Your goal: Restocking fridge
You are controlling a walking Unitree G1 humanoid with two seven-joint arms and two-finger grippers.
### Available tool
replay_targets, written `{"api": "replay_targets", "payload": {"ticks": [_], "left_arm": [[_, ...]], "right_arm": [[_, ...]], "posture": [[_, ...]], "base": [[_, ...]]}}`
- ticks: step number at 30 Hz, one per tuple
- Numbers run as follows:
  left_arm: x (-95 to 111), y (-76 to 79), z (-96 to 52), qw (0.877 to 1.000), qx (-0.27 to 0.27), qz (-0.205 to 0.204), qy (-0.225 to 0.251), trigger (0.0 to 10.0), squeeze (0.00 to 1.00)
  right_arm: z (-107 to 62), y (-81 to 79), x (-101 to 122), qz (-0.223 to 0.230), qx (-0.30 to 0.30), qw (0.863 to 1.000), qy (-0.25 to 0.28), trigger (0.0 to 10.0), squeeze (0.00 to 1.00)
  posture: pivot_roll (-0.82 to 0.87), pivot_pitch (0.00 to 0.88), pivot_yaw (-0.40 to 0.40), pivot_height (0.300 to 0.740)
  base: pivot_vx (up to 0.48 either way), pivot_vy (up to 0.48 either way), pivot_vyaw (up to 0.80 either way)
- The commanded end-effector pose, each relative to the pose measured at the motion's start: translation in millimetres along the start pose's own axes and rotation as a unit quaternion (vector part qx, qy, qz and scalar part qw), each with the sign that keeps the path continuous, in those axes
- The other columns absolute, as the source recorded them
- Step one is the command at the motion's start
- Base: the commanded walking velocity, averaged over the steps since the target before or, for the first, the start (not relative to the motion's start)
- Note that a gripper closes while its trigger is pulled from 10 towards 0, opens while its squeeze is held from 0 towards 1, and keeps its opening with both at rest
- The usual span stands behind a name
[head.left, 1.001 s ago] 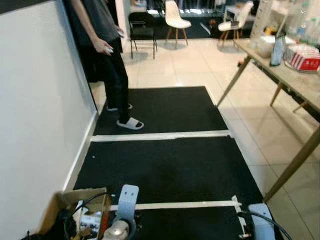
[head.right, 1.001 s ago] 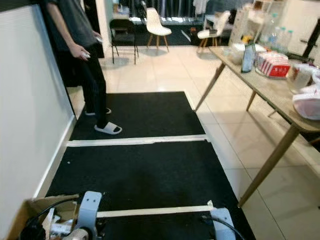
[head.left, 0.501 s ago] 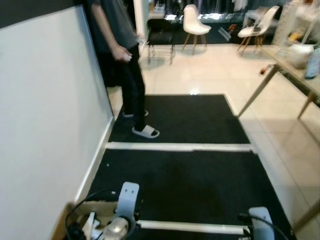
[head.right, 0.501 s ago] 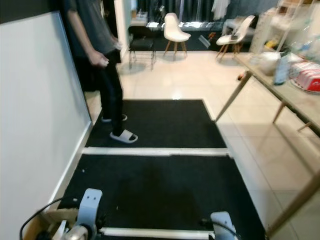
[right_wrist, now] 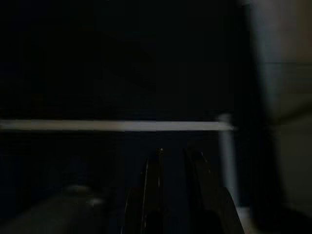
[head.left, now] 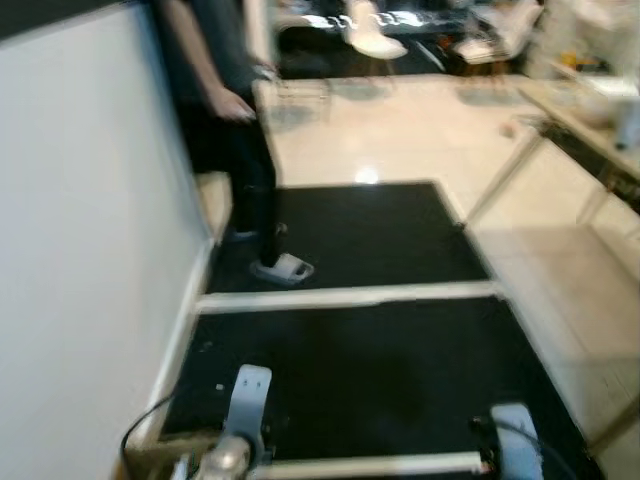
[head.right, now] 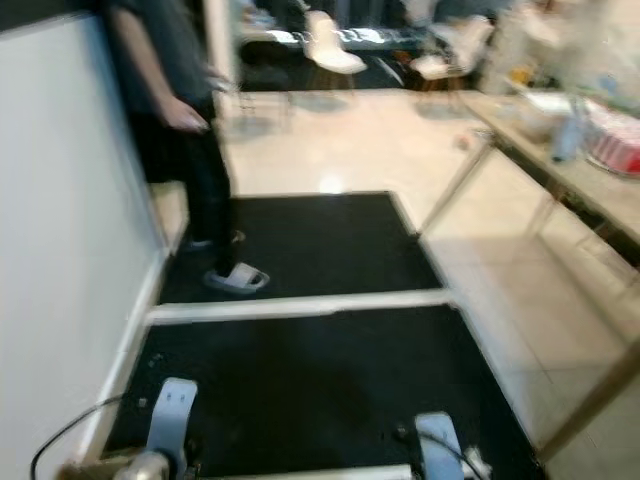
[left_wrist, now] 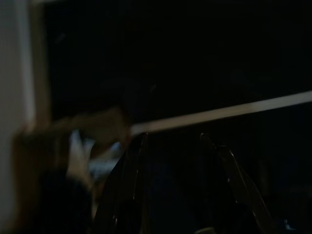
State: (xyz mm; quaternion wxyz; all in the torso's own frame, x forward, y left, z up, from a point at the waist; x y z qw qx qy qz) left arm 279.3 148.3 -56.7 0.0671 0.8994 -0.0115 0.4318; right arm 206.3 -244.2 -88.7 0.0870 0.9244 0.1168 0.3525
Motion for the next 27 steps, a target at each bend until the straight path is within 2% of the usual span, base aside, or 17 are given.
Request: {"api": "replay_targets", "payload": {"ticks": [1,27], "left_arm": [[-10.9,-5.9,-3.0,1.000,0.008,0.002,-0.019,10.0,0.00],[-12.4,-7.9,-3.7,1.000,0.011,0.001,-0.020,10.0,0.00]], "right_arm": [[1.8,-7.4,4.6,0.004,0.008,1.000,0.006,10.0,0.00],[2.3,-4.2,7.6,0.004,0.008,1.000,0.009,10.0,0.00]], "posture": [[-0.10,0.026,0.007,0.726],[-0.10,0.034,0.001,0.726]], "base": [[0.330,0.000,-0.80],[0.329,0.000,-0.80]]}}
Point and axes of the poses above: a point about 5 cm out from each wrist's last joint towards the gripper, its own z axis pointing out of the wrist towards the gripper, its own x axis along the axis of the wrist's last joint, y = z × x, the point moved 3 cm from there along z, pointing out of the wrist towards the gripper, and after that the axes turned 10 degrees about -z, right-handed, at the moved point
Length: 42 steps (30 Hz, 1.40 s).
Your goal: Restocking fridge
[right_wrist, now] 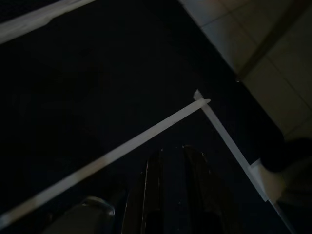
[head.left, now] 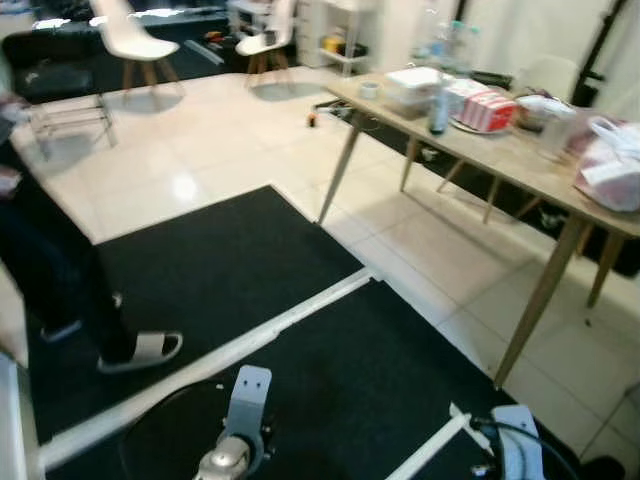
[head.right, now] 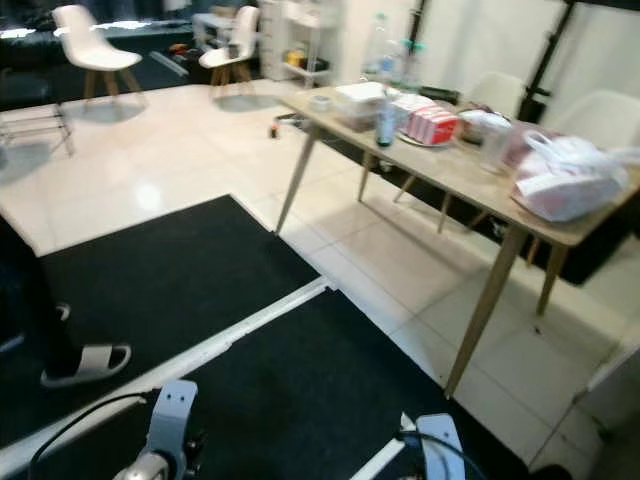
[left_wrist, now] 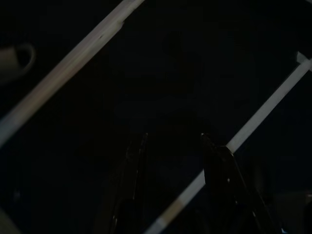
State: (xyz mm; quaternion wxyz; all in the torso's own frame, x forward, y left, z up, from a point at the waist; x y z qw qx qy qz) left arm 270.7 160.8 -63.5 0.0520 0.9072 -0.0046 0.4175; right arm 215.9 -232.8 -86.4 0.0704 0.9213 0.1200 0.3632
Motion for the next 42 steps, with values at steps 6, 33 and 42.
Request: {"api": "replay_targets", "payload": {"ticks": [6,33,42], "left_arm": [[-2.9,4.2,0.0,1.000,-0.006,0.002,-0.004,10.0,0.00],[-1.4,0.4,-0.4,1.000,-0.006,0.009,-0.004,10.0,0.00],[1.0,1.0,0.3,1.000,-0.009,0.011,-0.003,10.0,0.00]], "right_arm": [[-1.8,4.7,-4.3,0.000,-0.006,1.000,-0.005,10.0,0.00],[-0.5,0.9,-2.1,0.005,-0.003,1.000,-0.004,10.0,0.00],[-0.6,0.6,-1.8,0.009,-0.005,1.000,-0.002,10.0,0.00]], "posture": [[-0.10,0.038,-0.002,0.726],[-0.09,0.035,0.007,0.726],[-0.09,0.034,0.014,0.726]], "base": [[0.324,0.000,-0.80],[0.325,0.000,-0.80],[0.326,0.000,-0.80]]}}
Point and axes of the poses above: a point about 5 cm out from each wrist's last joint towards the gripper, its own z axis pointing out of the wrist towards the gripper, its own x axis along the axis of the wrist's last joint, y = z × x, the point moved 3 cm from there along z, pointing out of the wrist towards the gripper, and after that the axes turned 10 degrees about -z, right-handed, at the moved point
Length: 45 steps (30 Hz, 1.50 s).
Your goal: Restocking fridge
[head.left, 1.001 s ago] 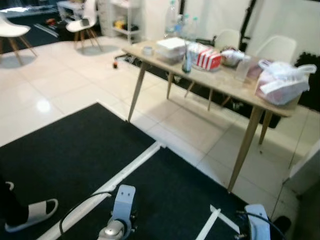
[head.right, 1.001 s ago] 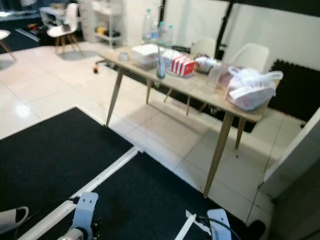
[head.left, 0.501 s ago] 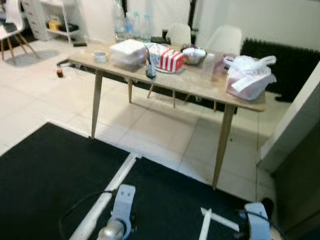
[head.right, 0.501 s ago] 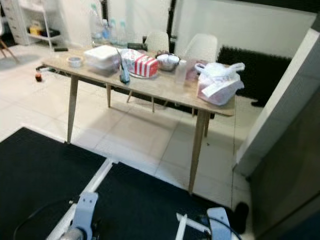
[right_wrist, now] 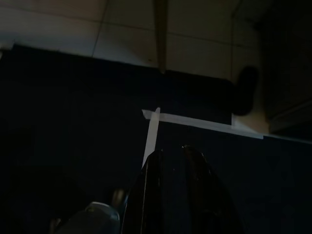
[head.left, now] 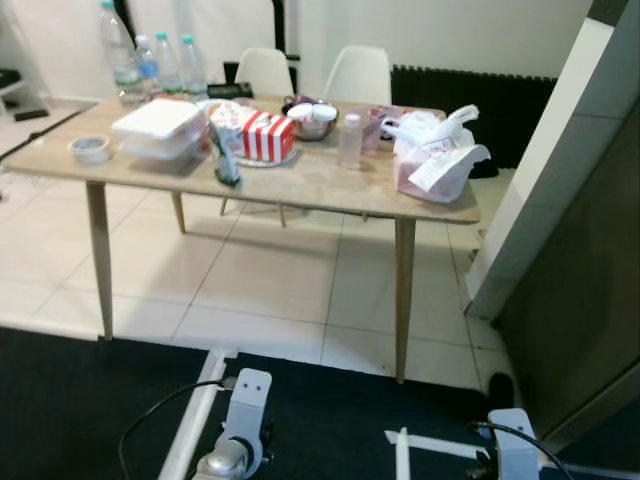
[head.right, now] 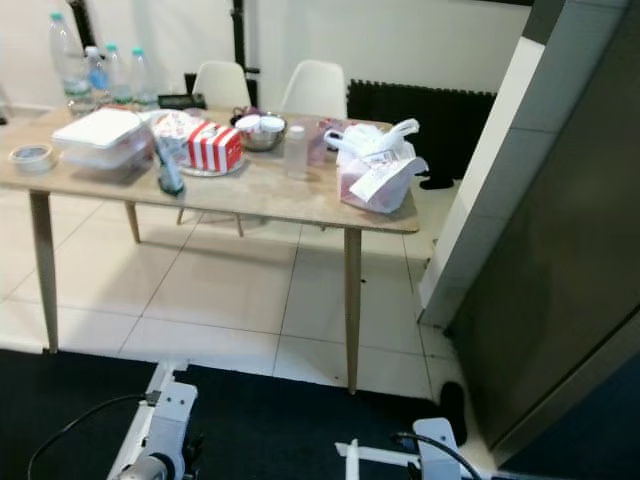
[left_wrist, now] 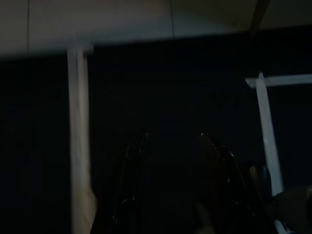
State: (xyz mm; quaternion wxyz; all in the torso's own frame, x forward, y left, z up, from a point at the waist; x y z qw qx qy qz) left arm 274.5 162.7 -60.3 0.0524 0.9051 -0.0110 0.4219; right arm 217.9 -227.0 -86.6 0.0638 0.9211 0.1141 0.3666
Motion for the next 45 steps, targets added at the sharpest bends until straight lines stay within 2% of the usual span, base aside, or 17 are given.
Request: {"api": "replay_targets", "payload": {"ticks": [1,10,22,41,45], "left_arm": [[-3.6,2.8,-0.3,1.000,-0.006,0.006,-0.007,10.0,0.00],[-1.4,1.7,0.1,1.000,-0.006,0.008,-0.005,10.0,0.00],[1.8,-1.0,0.4,1.000,-0.007,0.015,-0.004,10.0,0.00],[3.8,3.7,1.6,1.000,-0.013,0.020,-0.003,10.0,0.00],[2.6,3.1,1.1,1.000,-0.011,0.014,-0.002,10.0,0.00]], "right_arm": [[-2.0,6.0,-4.6,0.001,-0.009,1.000,-0.005,10.0,0.00],[-2.2,5.2,-5.7,0.016,-0.011,1.000,-0.005,10.0,0.00],[-2.9,-3.5,-9.9,0.016,-0.007,1.000,-0.006,10.0,0.00],[-2.6,-2.8,-8.4,0.017,-0.010,1.000,-0.003,10.0,0.00],[-3.4,-4.0,-10.9,0.018,-0.008,1.000,-0.005,10.0,0.00]], "posture": [[-0.09,0.033,0.016,0.726],[-0.08,0.033,0.020,0.726],[-0.08,0.030,0.033,0.726],[-0.08,0.022,0.032,0.726],[-0.08,0.022,0.030,0.726]], "base": [[0.326,0.000,-0.80],[0.323,0.000,-0.77],[0.322,0.000,0.00],[0.297,0.000,0.00],[0.000,0.000,0.00]]}}
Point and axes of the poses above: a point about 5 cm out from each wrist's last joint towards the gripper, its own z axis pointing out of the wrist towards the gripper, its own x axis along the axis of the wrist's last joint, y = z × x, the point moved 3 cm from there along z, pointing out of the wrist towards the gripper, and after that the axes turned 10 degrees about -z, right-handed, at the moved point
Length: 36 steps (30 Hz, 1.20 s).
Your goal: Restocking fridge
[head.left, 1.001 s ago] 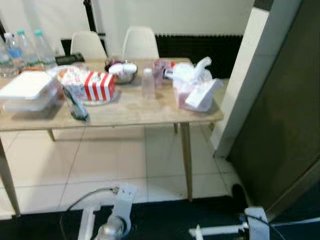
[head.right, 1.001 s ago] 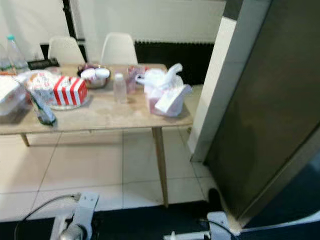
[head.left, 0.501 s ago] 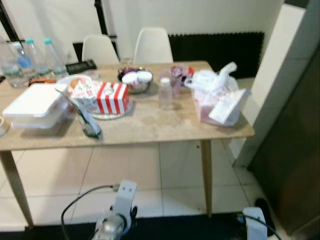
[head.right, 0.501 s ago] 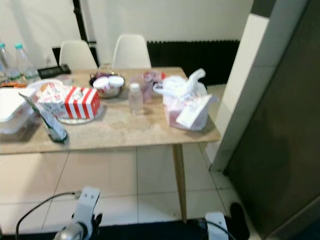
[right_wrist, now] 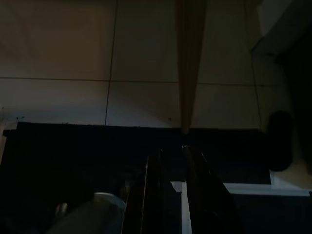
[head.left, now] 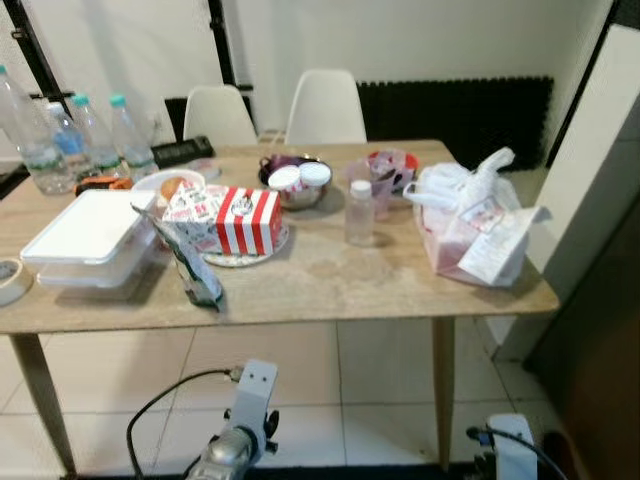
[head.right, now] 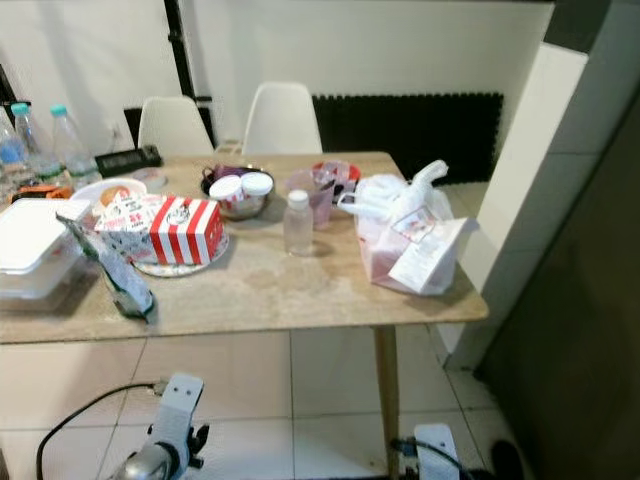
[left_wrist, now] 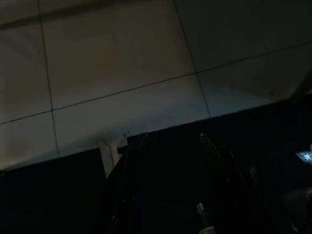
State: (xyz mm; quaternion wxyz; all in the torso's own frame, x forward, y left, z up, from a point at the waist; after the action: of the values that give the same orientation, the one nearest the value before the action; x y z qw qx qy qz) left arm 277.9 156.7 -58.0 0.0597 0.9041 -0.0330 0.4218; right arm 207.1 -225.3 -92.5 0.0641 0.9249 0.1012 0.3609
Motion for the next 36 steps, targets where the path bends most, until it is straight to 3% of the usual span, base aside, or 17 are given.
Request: {"api": "replay_targets", "payload": {"ticks": [1,12,16,23,30,36], "left_arm": [[-2.2,-3.7,-1.1,1.000,0.007,-0.001,-0.002,10.0,0.00],[-11.1,-5.5,-3.3,1.000,0.013,-0.010,-0.013,10.0,0.00],[-11.8,-5.2,-3.3,1.000,0.013,-0.005,-0.015,10.0,0.00],[-16.6,-4.3,-3.7,1.000,0.012,-0.004,-0.027,10.0,0.00],[-20.3,-1.8,-4.3,0.999,0.009,-0.010,-0.031,10.0,0.00],[-18.8,-0.8,-4.1,1.000,0.003,-0.004,-0.028,10.0,0.00]], "right_arm": [[-0.4,0.4,-0.6,0.007,-0.003,1.000,0.002,10.0,0.00],[-2.0,4.6,-3.9,0.005,-0.007,1.000,0.000,10.0,0.00],[-0.3,8.1,6.4,0.012,-0.002,1.000,0.018,10.0,0.00],[-1.0,11.8,4.5,-0.019,0.011,1.000,0.010,10.0,0.00],[-2.2,5.1,-2.8,-0.009,0.009,1.000,0.002,10.0,0.00],[-2.9,0.8,-5.7,-0.007,0.013,1.000,0.001,10.0,0.00]], "posture": [[-0.08,0.024,0.028,0.726],[-0.08,0.025,0.030,0.726],[-0.09,0.024,0.035,0.726],[-0.09,0.020,0.032,0.726],[-0.09,0.016,0.029,0.726],[-0.09,0.012,0.031,0.726]], "base": [[0.000,0.000,0.00],[0.000,0.000,0.00],[0.000,0.000,0.00],[0.000,0.000,0.00],[0.000,0.000,0.00],[0.000,0.334,0.00]]}}
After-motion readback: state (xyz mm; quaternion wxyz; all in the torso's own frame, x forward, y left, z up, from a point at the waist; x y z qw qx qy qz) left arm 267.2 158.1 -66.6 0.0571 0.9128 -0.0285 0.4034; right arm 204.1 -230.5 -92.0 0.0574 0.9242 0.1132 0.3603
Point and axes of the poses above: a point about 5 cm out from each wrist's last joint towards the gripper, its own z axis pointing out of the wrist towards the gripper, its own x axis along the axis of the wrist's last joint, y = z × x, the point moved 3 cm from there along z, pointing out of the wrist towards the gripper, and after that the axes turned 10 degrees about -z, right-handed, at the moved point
